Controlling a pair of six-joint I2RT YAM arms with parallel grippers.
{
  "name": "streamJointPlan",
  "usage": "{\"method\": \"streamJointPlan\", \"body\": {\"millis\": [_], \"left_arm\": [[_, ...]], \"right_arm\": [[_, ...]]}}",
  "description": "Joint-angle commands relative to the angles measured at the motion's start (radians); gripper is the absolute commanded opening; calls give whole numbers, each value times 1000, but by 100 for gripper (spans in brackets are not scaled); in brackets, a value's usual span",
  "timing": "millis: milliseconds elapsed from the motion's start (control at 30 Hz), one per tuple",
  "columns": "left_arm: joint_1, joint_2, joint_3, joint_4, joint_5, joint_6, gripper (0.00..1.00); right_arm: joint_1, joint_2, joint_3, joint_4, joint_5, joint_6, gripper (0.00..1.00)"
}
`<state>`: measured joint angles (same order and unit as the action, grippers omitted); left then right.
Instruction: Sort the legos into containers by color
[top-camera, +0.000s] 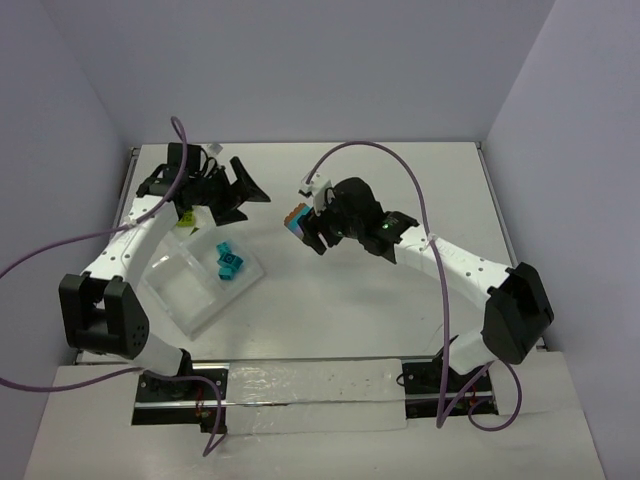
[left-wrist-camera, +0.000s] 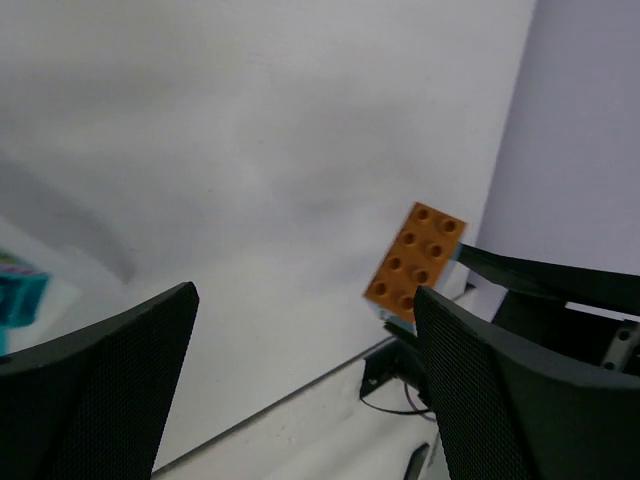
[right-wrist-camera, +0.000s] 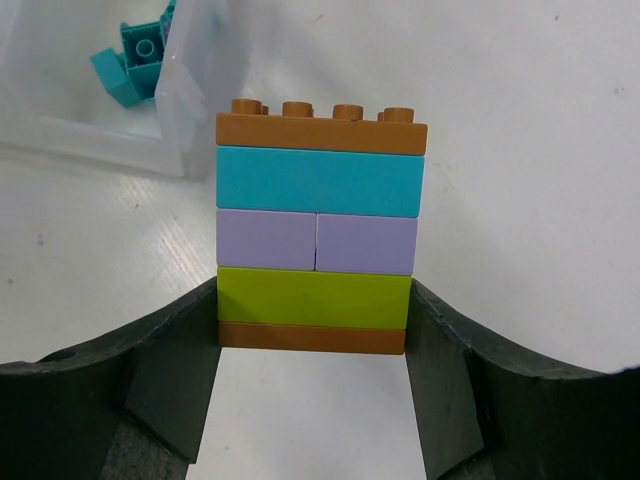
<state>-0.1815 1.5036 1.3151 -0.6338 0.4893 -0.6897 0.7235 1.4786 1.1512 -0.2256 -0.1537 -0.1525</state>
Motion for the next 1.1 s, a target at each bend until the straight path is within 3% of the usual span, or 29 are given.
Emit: {"method": "streamJointPlan", "body": {"millis": [0, 267, 433, 733, 1067], "left_arm": [[-43, 20, 35, 164, 198, -73, 96], [-156, 127, 97, 122, 193, -22, 95], [-159, 126, 60, 183, 228, -43, 89], [-159, 130, 30, 208, 305, -39, 70], [-159, 123, -7, 235, 355, -40, 67]], "right_arm": [[22, -55, -22, 78, 7, 1, 23], [42, -78, -21, 55, -7, -27, 22], [42, -91, -37, 64, -3, -27, 22], [42, -95, -53, 77, 14, -36, 22], [42, -94, -51, 100, 19, -29, 21]]}}
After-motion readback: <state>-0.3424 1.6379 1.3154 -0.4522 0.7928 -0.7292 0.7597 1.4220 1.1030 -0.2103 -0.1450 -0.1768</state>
